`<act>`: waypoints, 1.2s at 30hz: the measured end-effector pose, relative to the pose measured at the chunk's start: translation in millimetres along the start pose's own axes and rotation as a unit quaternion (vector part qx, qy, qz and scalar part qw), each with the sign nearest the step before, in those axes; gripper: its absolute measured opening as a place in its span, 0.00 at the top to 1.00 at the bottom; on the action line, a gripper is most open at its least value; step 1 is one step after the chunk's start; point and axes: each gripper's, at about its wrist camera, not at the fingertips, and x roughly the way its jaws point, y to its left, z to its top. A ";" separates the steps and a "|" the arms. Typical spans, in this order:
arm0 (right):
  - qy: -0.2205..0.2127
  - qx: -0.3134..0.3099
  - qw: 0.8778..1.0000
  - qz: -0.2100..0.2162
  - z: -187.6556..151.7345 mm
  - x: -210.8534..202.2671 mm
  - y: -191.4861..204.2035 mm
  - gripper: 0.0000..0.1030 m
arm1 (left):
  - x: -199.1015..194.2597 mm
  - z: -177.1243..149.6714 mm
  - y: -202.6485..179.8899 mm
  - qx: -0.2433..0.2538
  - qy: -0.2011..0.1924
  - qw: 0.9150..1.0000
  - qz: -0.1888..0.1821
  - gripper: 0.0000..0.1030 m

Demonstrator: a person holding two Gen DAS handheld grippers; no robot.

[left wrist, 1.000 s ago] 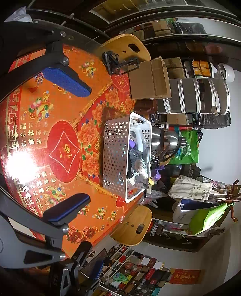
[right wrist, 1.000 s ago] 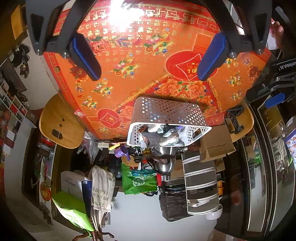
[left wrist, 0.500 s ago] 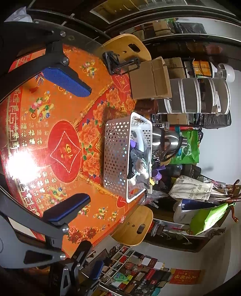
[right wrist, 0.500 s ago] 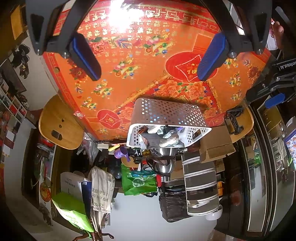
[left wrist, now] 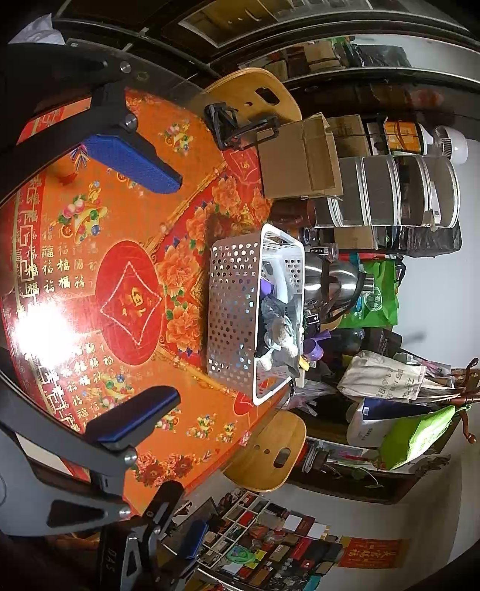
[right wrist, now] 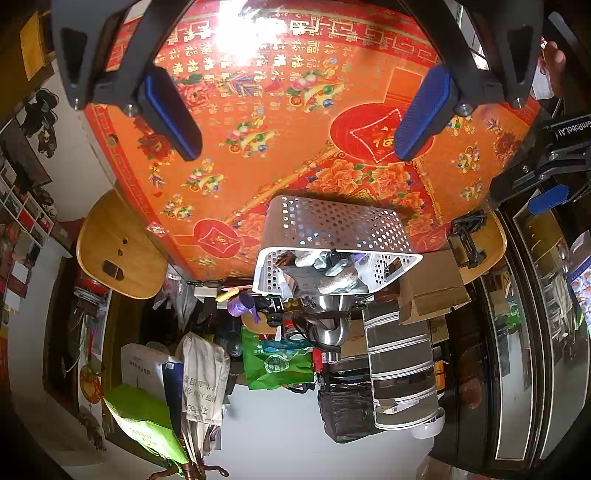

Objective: Organize soft objects

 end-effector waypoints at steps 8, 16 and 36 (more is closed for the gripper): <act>0.001 0.001 1.000 0.001 -0.1 0.8 0.2 0.00 | 1.4 -3.4 -2.1 0.003 0.002 1.000 -0.002 0.00; 0.003 0.004 1.000 0.001 -1.3 2.6 -2.0 0.00 | 3.9 -5.0 -1.3 0.003 0.006 1.000 -0.004 0.00; 0.007 0.006 1.000 -0.001 -4.3 5.9 -3.2 0.00 | 4.6 -6.2 -6.7 0.016 0.007 1.000 -0.007 0.00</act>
